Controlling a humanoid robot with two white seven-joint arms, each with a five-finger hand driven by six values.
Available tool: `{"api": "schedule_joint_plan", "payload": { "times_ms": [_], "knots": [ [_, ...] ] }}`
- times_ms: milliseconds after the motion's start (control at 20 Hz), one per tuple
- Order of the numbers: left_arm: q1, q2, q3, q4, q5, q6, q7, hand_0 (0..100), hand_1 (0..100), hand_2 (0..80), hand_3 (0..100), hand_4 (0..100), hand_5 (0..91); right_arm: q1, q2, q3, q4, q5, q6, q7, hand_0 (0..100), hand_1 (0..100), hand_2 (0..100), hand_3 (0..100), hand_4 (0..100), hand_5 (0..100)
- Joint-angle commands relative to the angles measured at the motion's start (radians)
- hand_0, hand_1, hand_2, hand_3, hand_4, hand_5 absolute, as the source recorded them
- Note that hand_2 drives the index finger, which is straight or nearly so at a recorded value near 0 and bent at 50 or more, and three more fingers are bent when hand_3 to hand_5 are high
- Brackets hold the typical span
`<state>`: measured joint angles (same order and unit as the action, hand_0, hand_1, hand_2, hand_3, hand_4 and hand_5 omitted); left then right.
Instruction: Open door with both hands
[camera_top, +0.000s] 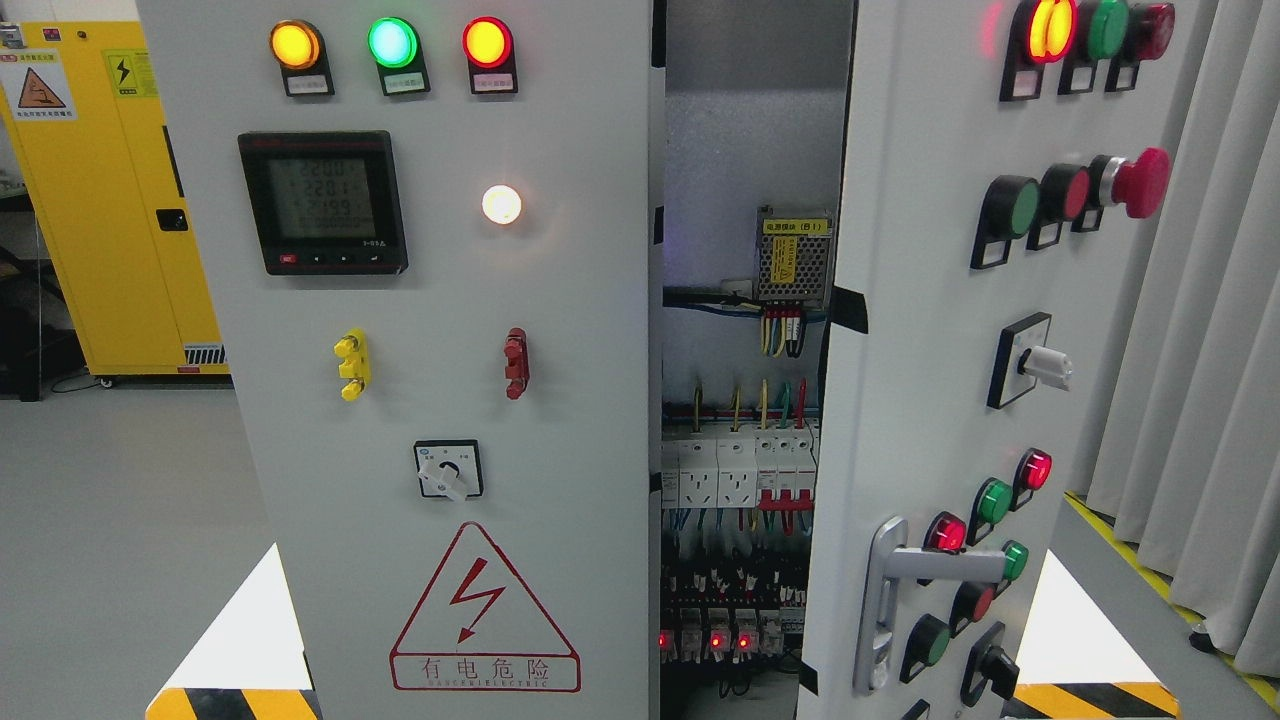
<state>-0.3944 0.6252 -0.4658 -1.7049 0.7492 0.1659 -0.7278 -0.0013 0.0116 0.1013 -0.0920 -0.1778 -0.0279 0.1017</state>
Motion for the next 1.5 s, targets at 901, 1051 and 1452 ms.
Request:
{"api": "schedule_joint_plan", "payload": {
  "times_ms": [901,1051,1452],
  "knots": [
    [-0.501,-0.188,0.076,0.091,0.236,0.389,0.004,12,56,0.0,0,0,0.0,-0.006,0.019,0.000,0.000,0.000,0.000,0.000,0,50,4,0,0,0],
    [-0.567,-0.209,0.081,0.111,0.251,0.434,0.004,12,56,0.0,0,0,0.0,-0.006,0.019,0.000,0.000,0.000,0.000,0.000,0,50,4,0,0,0],
    [-0.712,-0.337,0.082,0.261,0.256,0.483,0.005,12,56,0.0,0,0,0.0,-0.003,0.019,0.000,0.000,0.000,0.000,0.000,0,50,4,0,0,0]
  ]
}}
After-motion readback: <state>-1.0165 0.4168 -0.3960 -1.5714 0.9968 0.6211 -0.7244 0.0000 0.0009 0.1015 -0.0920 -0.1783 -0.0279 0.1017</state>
